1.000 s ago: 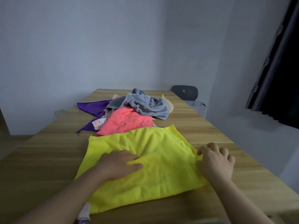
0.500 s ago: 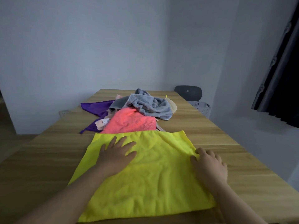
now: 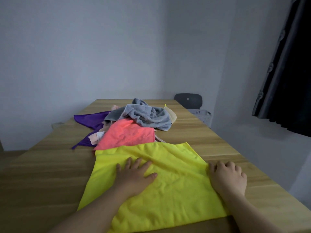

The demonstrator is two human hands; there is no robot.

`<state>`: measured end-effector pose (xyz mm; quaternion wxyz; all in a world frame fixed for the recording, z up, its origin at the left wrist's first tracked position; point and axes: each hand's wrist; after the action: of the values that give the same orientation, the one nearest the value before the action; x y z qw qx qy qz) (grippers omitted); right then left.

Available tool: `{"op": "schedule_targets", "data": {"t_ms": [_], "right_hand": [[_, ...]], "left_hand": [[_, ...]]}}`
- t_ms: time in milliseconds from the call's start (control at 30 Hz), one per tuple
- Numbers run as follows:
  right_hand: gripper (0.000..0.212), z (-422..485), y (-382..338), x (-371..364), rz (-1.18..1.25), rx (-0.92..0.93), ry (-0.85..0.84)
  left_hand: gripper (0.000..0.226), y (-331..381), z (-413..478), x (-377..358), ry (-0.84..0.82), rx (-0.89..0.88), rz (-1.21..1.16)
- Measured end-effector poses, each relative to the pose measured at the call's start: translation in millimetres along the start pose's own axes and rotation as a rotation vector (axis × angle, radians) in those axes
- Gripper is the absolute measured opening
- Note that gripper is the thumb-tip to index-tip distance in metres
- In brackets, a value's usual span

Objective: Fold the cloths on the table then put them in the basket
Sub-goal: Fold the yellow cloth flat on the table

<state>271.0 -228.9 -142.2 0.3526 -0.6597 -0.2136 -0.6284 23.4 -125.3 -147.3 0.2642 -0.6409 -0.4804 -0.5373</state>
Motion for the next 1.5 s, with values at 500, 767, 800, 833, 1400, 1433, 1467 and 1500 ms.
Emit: {"op": "schedule_targets", "data": {"t_ms": [500, 767, 800, 833, 1400, 1433, 1467, 1500], "right_hand": [[0.017, 25.6, -22.6, 21.5, 0.439, 0.018, -0.412], [0.016, 13.9, -40.4, 43.1, 0.76, 0.081, -0.459], [0.016, 10.8, -42.9, 48.1, 0.823, 0.068, -0.483], [0.018, 7.1, -46.0, 52.4, 0.869, 0.051, -0.503], [0.019, -92.4, -202.7, 67.8, 1.061, 0.575, -1.163], [0.02, -96.7, -206.7, 61.1, 1.054, 0.576, -1.232], [0.021, -98.5, -208.4, 53.4, 1.046, 0.576, -1.227], [0.021, -97.3, -208.2, 44.0, 1.0, 0.577, -1.143]], "left_hand": [[0.056, -50.0, -15.8, -3.5, 0.202, 0.172, -0.099], [0.071, -77.9, -22.2, 22.8, 0.014, 0.106, 0.054], [0.07, -88.7, -23.8, 20.5, 0.071, 0.101, 0.07], [0.07, -99.5, -26.0, 15.9, 0.086, 0.111, 0.08], [0.023, -130.2, -38.7, 10.8, 0.37, -0.039, -1.058], [0.023, -130.4, -39.8, 11.0, 0.378, -0.035, -1.056], [0.023, -130.3, -40.7, 10.8, 0.391, -0.035, -1.042], [0.021, -130.6, -40.7, 10.3, 0.398, -0.037, -1.017]]}}
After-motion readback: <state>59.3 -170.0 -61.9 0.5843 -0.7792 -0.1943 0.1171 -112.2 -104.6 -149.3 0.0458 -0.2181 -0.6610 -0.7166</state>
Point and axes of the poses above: each hand's wrist, its own z-axis towards the middle knuckle, its own x-axis out of the back of the hand, y = z × x, and after that the axes turned 14 degrees about -y, right-handed
